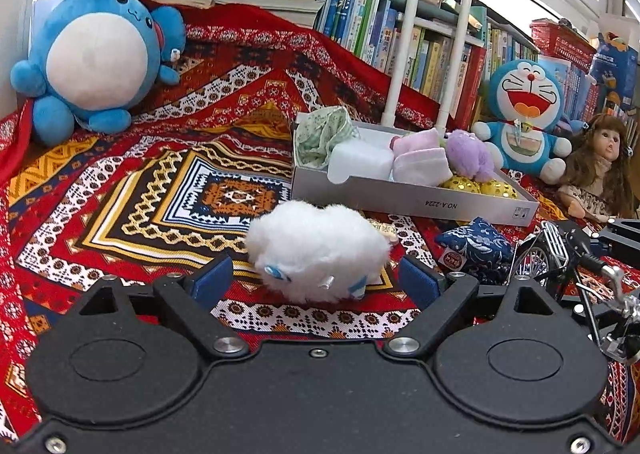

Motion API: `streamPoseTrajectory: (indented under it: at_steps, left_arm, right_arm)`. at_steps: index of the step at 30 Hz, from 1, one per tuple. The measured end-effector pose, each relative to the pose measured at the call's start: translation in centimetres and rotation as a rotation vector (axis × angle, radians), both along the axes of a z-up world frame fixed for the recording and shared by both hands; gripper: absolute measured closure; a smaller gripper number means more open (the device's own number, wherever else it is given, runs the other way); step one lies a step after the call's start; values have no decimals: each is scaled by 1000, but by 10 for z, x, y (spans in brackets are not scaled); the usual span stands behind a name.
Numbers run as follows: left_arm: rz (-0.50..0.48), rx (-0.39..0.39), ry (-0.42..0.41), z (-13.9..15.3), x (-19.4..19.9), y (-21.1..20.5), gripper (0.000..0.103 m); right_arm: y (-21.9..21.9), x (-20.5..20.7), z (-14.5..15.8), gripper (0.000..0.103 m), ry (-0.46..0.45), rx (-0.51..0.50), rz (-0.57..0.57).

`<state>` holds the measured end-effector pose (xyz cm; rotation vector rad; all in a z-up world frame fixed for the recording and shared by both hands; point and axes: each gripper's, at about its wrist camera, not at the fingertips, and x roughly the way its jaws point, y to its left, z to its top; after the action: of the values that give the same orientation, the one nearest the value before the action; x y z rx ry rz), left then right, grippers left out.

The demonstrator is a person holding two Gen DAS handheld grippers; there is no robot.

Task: Organize soft objects
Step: 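Grasp the white fluffy ball with the left tool while the right tool grasps the blue patterned cloth, then lift the fluffy ball with the left tool while the right tool lifts the blue cloth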

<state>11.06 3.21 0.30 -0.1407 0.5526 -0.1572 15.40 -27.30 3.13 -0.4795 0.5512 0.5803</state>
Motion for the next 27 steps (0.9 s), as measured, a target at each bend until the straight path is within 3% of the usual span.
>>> streamPoseTrajectory:
  at_steps: [4, 10, 11, 13, 16, 22, 24, 27]
  left_arm:
    - [-3, -9, 19, -4, 3, 0, 20]
    - [-10, -38, 40, -6, 5, 2, 43]
    - [-7, -38, 44, -6, 5, 2, 50]
    - [-3, -39, 50, -7, 6, 2, 53]
    - [-7, -32, 45, -6, 4, 2, 56]
    - [-12, -19, 40, -3, -2, 1, 59]
    - [-10, -18, 42, -1, -5, 1, 59]
    - [-13, -13, 25, 3, -9, 1, 59]
  right_arm:
    - [2, 5, -1, 30, 14, 5, 7]
    - [2, 6, -2, 48, 32, 19, -8]
    - [1, 7, -2, 56, 33, 26, -12]
    - [0, 7, -1, 63, 32, 30, -34]
    - [-2, 7, 1, 83, 25, 26, -66]
    - [-12, 8, 9, 82, 17, 44, -116]
    - [-18, 12, 14, 68, 40, 91, -123]
    - [-22, 24, 23, 58, 75, 155, -126]
